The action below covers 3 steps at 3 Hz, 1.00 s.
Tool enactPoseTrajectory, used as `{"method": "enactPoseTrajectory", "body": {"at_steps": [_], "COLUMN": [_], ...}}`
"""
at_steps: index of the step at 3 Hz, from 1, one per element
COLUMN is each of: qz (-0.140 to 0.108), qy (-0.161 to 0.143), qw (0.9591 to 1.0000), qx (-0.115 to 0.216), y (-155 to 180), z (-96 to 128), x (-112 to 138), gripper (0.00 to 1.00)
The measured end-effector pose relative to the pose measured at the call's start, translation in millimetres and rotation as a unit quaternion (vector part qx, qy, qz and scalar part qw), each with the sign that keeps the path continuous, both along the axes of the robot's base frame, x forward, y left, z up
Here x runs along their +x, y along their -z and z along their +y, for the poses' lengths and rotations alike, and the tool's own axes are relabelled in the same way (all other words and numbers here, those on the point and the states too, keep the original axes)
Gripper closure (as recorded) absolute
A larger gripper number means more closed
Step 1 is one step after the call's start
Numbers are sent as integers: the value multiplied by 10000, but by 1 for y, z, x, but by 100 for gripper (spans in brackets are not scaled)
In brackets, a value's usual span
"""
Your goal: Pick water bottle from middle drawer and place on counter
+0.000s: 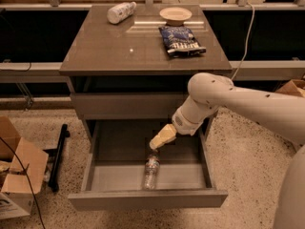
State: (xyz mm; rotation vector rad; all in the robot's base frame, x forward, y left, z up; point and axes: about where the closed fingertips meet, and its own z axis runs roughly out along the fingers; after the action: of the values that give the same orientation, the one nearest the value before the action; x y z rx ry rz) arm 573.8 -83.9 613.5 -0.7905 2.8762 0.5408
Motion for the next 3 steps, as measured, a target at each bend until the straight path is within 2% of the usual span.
{"method": "enactPoseTrajectory", "body": {"at_steps": [1, 2, 3], "qz": [6, 195, 477], "qy": [5, 228, 441], "qw": [10000, 9992, 9963], "qx": [3, 268, 555], "y": [1, 30, 68], "z": [0, 25, 60], "x": [0, 6, 16], "gripper": [0, 0, 0]}}
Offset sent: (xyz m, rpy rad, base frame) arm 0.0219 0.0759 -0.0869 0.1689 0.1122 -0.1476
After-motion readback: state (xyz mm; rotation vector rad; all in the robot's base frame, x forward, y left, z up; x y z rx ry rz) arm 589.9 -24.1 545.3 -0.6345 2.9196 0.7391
